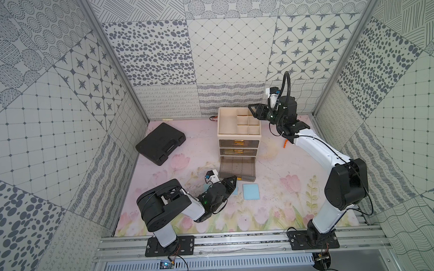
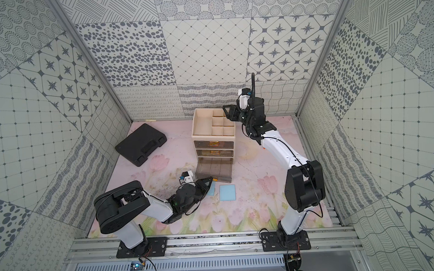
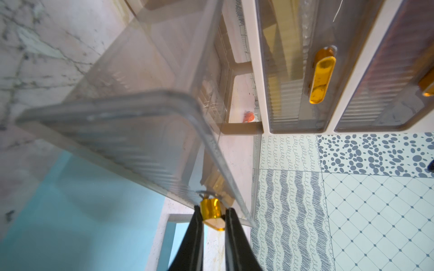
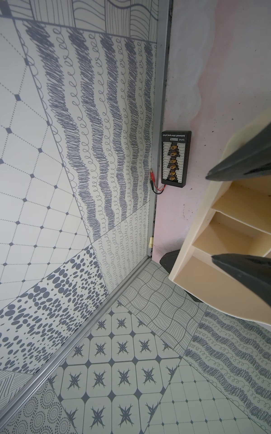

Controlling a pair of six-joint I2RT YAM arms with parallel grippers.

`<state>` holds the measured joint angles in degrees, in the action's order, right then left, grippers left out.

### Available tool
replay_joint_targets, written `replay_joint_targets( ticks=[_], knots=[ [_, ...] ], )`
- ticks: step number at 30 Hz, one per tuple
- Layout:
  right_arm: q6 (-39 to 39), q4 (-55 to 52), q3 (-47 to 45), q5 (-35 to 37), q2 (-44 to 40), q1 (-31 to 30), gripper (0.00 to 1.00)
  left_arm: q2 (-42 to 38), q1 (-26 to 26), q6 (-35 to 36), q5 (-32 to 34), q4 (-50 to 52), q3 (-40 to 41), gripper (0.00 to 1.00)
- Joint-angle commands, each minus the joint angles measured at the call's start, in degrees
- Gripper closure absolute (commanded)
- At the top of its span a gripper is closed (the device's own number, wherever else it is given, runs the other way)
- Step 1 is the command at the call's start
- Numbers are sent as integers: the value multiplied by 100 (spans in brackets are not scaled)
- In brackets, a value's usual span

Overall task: Please put the sticky notes in the drawer by color
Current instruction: Open the drawer in the storage box.

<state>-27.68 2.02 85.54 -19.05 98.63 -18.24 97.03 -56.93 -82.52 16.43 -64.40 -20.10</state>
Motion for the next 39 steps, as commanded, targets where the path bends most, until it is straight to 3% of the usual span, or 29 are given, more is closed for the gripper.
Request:
replay_joint_targets(
  ticks=[1, 12, 19, 23, 26, 32, 36, 39],
  knots=[
    [-86, -614, -9, 9, 337, -69, 47, -79, -90, 242, 121, -77, 31, 90],
    [-282, -439, -143, 226, 402, -101, 47, -238, -200, 192, 195, 210, 13, 87],
    [-177, -553, 43, 329, 492, -128, 46, -335, -144, 271, 121, 214, 7, 61],
    [-40, -718, 200, 479, 407, -123, 42, -741, -126, 480, -99, 683, -97, 54],
    [47, -789, 213, 602, 253, -115, 33, -1282, -118, 674, -331, 1462, -238, 51],
    [364, -983, 67, 1094, -226, -81, 25, -2796, -117, 1087, -702, 4741, -857, 0],
    [391, -1197, -71, 1247, -560, -51, 21, -3590, -37, 1249, -783, 6906, -1157, 0],
    [330, -1099, -520, 1393, -995, -55, 20, -3741, -23, 1455, -846, 8525, -1572, 0]
  ],
)
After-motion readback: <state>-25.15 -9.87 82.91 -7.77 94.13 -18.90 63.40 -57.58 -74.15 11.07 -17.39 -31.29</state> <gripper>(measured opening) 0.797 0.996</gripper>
